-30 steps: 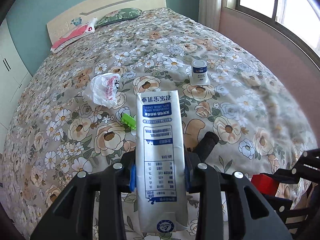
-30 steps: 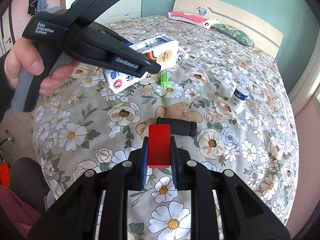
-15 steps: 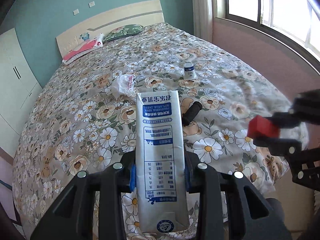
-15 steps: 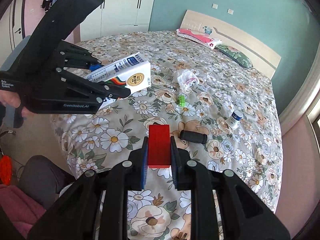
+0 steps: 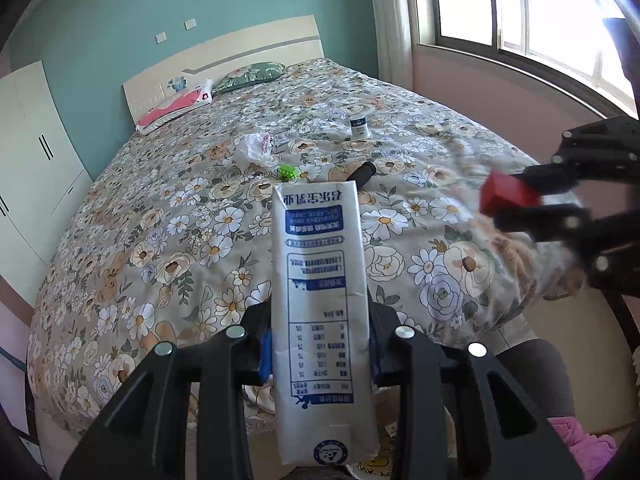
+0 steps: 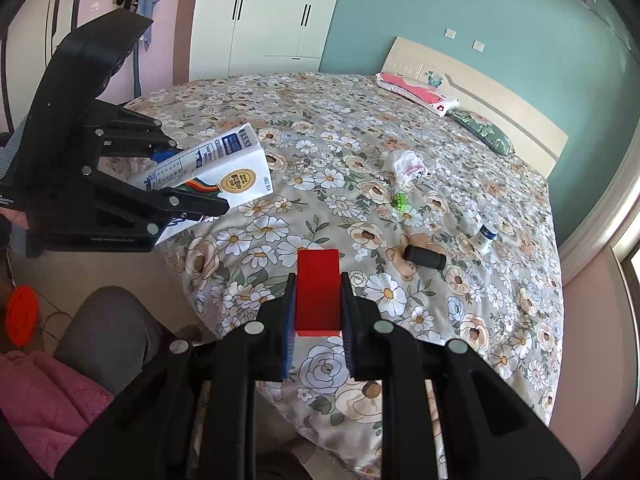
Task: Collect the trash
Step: 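Carry the milk carton and red block over the white bin with both tools, then open both tools to drop the carton and red block into the bin, then move both open tools back toward the bed, then grasp the green block with the left tool while the right tool grasps the yogurt cup, then carry the green block and yogurt cup over the white bin with both tools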
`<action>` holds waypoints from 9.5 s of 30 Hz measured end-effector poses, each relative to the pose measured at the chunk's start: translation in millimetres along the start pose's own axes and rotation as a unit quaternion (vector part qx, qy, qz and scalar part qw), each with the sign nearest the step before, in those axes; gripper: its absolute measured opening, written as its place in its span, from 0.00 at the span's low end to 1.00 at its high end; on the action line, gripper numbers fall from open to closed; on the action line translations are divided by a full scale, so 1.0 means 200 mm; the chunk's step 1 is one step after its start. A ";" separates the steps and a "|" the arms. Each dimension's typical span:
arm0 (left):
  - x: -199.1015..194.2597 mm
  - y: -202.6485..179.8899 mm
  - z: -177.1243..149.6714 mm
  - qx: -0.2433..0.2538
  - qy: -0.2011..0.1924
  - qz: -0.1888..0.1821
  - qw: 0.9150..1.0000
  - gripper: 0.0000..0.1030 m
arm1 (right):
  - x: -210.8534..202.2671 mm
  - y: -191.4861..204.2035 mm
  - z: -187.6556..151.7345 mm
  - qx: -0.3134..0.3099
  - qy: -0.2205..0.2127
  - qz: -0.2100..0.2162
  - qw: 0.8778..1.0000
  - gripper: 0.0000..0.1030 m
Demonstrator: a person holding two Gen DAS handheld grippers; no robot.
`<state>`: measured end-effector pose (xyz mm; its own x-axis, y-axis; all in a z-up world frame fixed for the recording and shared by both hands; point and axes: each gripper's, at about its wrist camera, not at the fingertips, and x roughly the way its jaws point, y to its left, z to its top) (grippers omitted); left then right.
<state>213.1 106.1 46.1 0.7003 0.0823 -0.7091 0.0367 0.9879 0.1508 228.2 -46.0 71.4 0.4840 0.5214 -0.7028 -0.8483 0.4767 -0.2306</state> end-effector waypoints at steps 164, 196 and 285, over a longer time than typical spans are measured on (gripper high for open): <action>1.80 0.24 0.79 -0.181 0.152 0.034 0.971 0.60 | 1.20 -1.62 -0.20 0.132 0.075 -0.130 0.980 0.69; 2.44 0.37 1.01 -0.176 0.166 0.033 0.970 0.22 | 2.22 -2.22 0.11 0.249 0.097 -0.087 0.960 0.50; 0.36 -0.12 -0.72 -0.016 0.162 -0.031 0.986 0.22 | 0.44 0.33 -0.54 0.033 0.137 0.045 0.989 0.50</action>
<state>160.5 107.9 -108.3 0.4335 0.0546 -0.8995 0.0453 0.9956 0.0823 190.9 -45.4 -78.9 0.3225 0.3565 -0.8769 -0.8655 0.4861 -0.1207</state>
